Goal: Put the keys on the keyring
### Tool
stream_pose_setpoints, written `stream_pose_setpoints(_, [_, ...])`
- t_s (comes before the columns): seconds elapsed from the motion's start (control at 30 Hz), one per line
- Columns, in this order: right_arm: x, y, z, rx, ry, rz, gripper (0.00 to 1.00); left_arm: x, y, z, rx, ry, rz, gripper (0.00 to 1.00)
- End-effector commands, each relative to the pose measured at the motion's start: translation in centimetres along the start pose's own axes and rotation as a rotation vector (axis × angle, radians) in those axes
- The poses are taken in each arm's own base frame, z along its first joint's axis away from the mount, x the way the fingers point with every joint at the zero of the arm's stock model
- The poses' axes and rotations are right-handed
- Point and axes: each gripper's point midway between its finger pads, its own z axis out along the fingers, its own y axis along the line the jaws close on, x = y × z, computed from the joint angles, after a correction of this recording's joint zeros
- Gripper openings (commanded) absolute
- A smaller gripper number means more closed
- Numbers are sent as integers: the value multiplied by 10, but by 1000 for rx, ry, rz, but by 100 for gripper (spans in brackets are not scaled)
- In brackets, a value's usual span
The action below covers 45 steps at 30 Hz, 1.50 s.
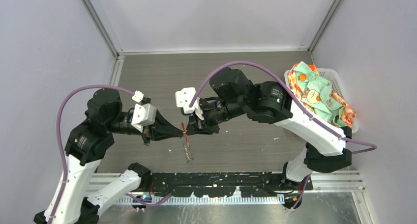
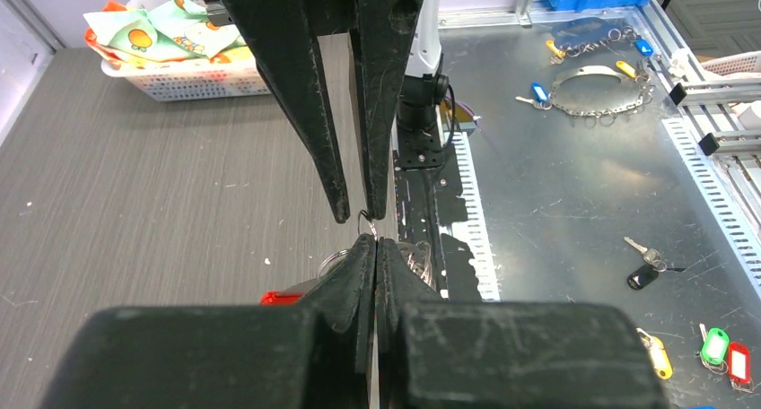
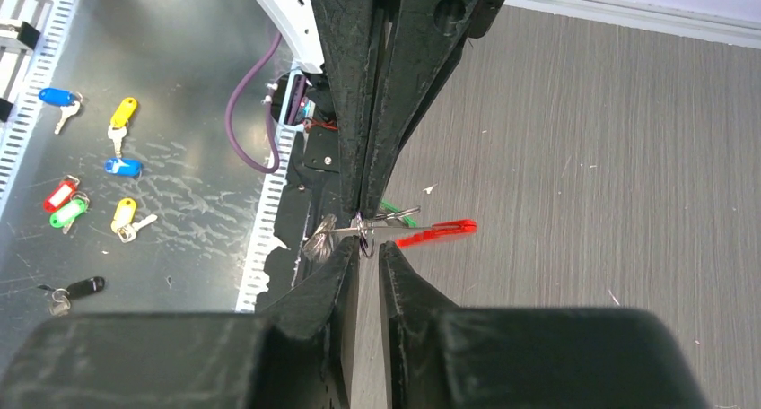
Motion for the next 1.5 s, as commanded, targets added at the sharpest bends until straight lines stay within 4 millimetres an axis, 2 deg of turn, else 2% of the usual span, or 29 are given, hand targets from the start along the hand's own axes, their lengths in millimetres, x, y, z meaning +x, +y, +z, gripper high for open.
stream_pose_setpoints(0.0, [-10,-2,-3,6,-28,-10,24,-16,-2,-2,5,-35,60,0])
stream_pose_setpoints(0.07, [-10,-2,-1,5,-31,-5,28,-15,-1,-2,3,-34,56,0])
stream_pose_setpoints(0.2, [-13,-4,2,6,-44,-4,28,-15,-1,-2,-1,-35,57,0])
stream_pose_setpoints(0.23, [-14,-3,2,2,-46,-5,25,-15,-1,-2,-1,-35,55,0])
stream_pose_setpoints(0.33, [-15,-5,2,14,-51,-11,3,-15,-1,-2,-2,-36,57,0])
stream_pose_setpoints(0.5, [-24,-12,-4,75,-125,-13,1,-14,2,-2,-21,-40,50,0])
stream_pose_setpoints(0.53, [-28,-13,-7,95,-157,-15,1,-14,2,-2,-33,-40,50,7])
stream_pose_setpoints(0.63, [-30,-16,-15,137,-251,-7,1,-11,5,-6,-77,-34,57,38])
stream_pose_setpoints(0.73, [-38,-14,-29,152,-358,0,1,-8,5,-8,-103,-32,80,44])
stream_pose_setpoints(0.87, [-44,-9,-37,151,-467,8,1,-8,5,-9,-109,-42,100,40])
stream_pose_setpoints(1.17, [-51,-3,-35,130,-652,10,1,-16,13,-7,-132,-70,122,36])
stream_pose_setpoints(1.33, [-53,-3,-34,128,-708,-1,1,-21,9,-8,-116,-76,121,31])
stream_pose_setpoints(1.47, [-52,-4,-35,140,-733,-8,1,-21,8,-8,-108,-73,121,22])
